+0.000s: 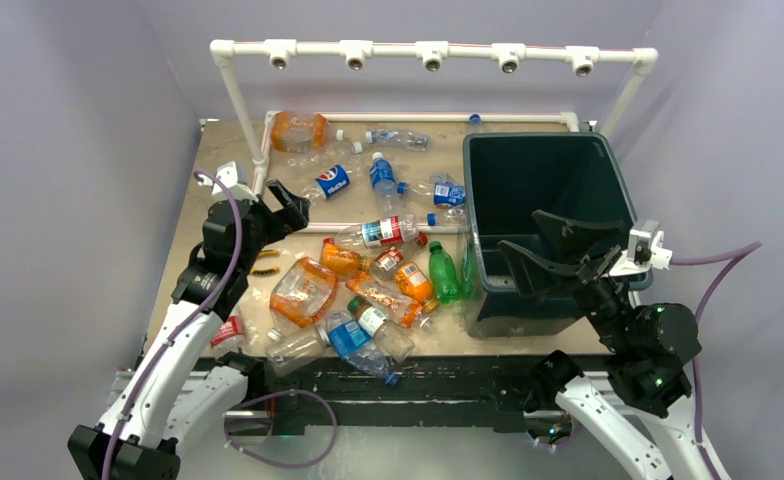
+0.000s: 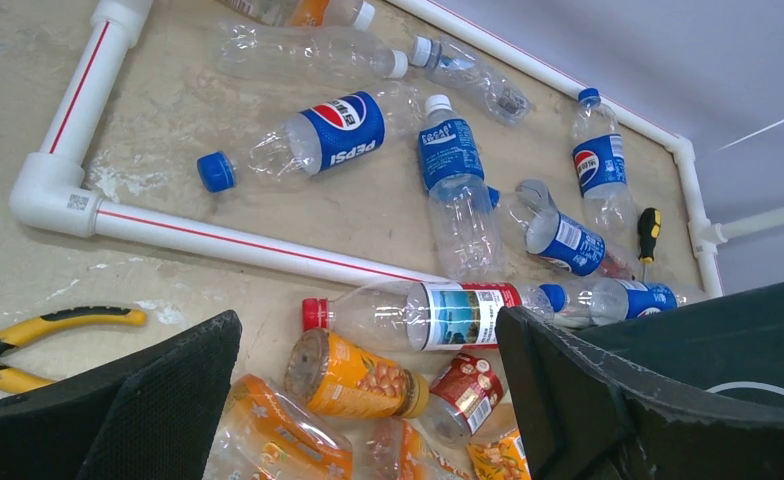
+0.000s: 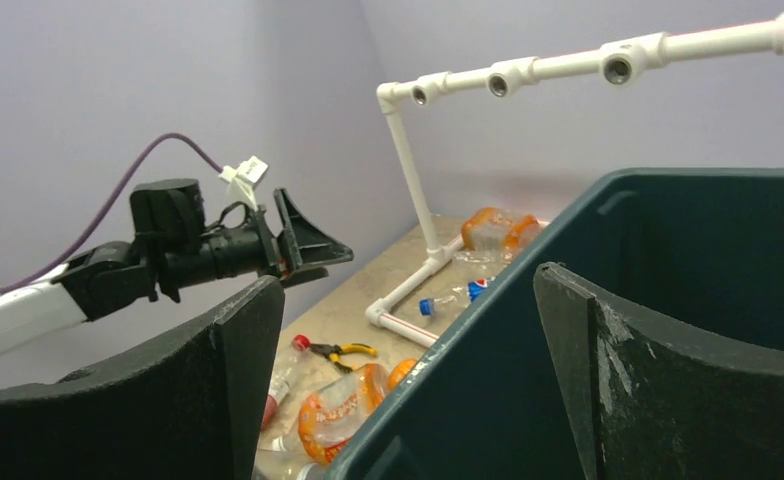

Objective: Put the plastic bottles in the bin
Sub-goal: Pick up the plastic bottle at the center of the board.

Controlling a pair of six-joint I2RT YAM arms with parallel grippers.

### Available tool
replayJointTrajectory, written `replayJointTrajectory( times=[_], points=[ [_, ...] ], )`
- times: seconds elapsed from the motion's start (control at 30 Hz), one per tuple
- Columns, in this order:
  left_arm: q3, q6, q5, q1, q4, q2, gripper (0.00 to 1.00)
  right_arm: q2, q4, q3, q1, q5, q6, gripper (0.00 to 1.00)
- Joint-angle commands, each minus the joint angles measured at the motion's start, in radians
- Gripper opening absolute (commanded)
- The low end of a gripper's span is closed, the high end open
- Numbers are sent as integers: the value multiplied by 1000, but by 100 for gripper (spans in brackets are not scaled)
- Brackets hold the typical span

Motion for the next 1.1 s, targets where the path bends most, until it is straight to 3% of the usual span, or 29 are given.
replayJointTrajectory(
  times=[0.0, 0.17, 0.33, 0.47, 0.73, 0.93, 1.07],
  points=[
    [19, 35, 10, -4, 41, -21, 99, -16, -18, -2, -2, 82, -22, 99],
    [0, 83, 15, -4, 57, -53, 99, 25, -73, 37, -3, 139, -47, 99],
    [-39, 149, 115, -4, 109, -69, 98, 120, -128, 105, -2, 90, -61, 99],
    [-9, 200, 127, -30, 62, -2, 92, 132, -87, 91, -3, 18, -45, 99],
    [78, 274, -105, -295, -61, 111, 96, 123, -46, 51, -2, -42, -23, 99],
    [253, 213, -357, -554, -293, 308, 96, 97, -56, 42, -3, -12, -37, 99],
    [252, 189, -340, -586, -278, 361, 96, 61, -66, 20, -3, 1, -36, 99]
  ],
)
